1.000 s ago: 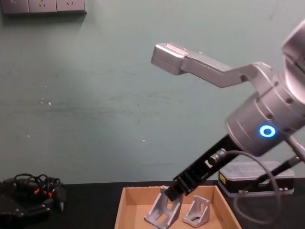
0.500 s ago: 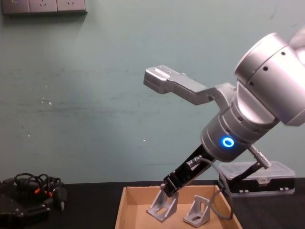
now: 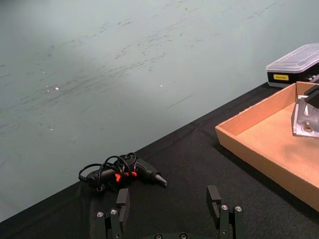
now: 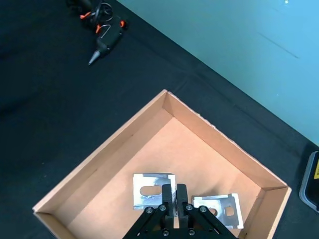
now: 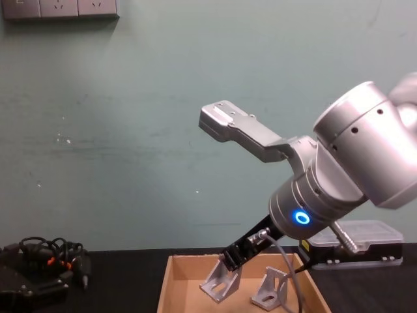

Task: Use one hand to pick up the angle iron from the table and place it into the box.

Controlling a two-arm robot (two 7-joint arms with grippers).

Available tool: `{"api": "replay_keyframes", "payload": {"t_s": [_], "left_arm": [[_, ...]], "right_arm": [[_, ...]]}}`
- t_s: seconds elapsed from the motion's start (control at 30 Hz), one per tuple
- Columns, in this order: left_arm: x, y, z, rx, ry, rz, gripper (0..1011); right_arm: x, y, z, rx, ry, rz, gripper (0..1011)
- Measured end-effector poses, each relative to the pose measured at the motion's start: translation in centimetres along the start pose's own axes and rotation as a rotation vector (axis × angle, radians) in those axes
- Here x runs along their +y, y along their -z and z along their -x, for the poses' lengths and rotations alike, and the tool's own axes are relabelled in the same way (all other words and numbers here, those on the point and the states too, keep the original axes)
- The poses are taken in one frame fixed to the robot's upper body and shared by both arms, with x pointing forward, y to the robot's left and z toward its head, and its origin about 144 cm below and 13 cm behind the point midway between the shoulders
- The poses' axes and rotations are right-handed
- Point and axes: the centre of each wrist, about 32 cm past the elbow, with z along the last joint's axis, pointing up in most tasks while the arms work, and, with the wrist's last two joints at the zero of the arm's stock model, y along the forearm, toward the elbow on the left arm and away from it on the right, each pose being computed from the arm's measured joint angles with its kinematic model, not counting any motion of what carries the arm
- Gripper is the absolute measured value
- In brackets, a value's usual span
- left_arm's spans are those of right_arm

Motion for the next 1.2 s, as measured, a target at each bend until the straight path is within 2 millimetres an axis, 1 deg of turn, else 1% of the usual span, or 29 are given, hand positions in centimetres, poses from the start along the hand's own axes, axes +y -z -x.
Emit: {"api": "replay_keyframes", "payload": {"t_s": [0.33, 0.57, 0.7, 1.0, 1.1, 1.2], "left_arm": [[0.0, 0.0, 0.0, 0.0, 0.0, 0.0, 1011], [0.0, 0.0, 0.0, 0.0, 0.0, 0.0, 1011], [0.0, 0.0, 0.0, 0.0, 0.0, 0.0, 1011], [0.0, 0.0, 0.0, 0.0, 0.0, 0.0, 1011], [0.0, 0.0, 0.0, 0.0, 0.0, 0.0, 1011], [0.0, 0.0, 0.0, 0.0, 0.0, 0.0, 1011]], "right_arm": [[1.6, 1.5, 0.3, 0.0, 0.041, -0.022, 51], [2.6, 1.8, 0.7, -0.003, 0.039, -0.019, 51], [2.9, 1.7, 0.8, -0.008, 0.036, -0.017, 51], [2.8, 1.7, 0.8, -0.009, 0.035, -0.019, 52], [2.8, 1.7, 0.8, -0.009, 0.035, -0.019, 117], [2.8, 1.7, 0.8, -0.009, 0.035, -0.019, 233]]}}
